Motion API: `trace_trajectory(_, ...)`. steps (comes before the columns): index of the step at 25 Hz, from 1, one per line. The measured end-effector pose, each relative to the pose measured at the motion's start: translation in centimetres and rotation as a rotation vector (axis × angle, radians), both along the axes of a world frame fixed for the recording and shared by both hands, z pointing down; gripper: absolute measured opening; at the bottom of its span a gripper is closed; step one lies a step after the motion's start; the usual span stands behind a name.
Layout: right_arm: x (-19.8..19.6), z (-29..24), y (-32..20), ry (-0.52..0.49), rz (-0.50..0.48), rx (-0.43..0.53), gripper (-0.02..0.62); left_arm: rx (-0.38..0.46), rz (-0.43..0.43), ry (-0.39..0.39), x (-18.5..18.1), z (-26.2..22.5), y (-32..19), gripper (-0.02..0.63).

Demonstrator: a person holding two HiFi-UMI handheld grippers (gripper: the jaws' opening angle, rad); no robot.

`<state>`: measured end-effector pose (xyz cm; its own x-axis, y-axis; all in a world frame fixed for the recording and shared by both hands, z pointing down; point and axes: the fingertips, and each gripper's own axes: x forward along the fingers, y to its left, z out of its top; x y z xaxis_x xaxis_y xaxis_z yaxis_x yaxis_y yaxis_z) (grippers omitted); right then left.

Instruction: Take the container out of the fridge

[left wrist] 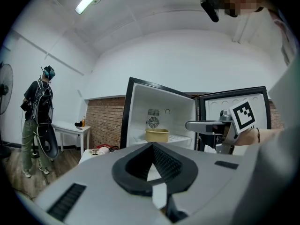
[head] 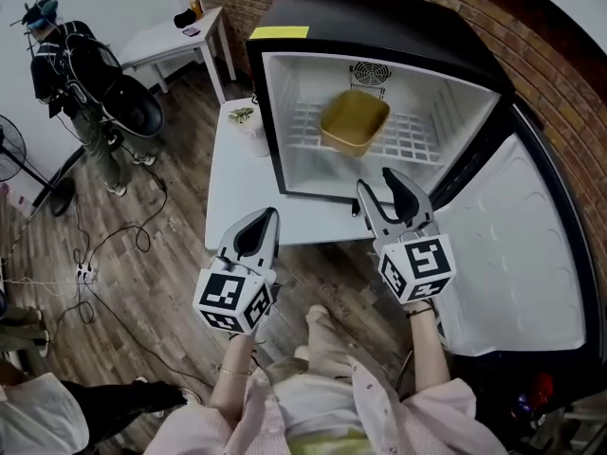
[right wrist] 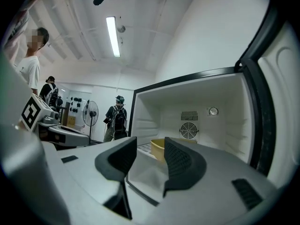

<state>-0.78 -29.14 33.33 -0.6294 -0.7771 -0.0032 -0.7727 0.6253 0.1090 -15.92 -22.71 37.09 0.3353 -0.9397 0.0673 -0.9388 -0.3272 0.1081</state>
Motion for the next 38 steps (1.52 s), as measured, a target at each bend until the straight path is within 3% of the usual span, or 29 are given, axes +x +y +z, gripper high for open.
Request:
trace_trajectory(17, -5.0, 1.4, -8.4, 0.403, -0.187, -0.096, 0.169, -0.051, 0.03, 0.017, 1.2, 1.2, -8.5, -0.011)
trace_trajectory(32, -6.5, 5.2, -9.4, 0.793, -0.275, -0.243, 0.167, -0.065, 0.068, 0.034, 2.0, 1.7, -10.7, -0.011)
trace_trajectory(38, -6.7, 6.3, -9.2, 0.884, -0.277, -0.28, 0.162, -0.076, 0.114, 0.034, 2.2, 1.5, -11.0, -0.011)
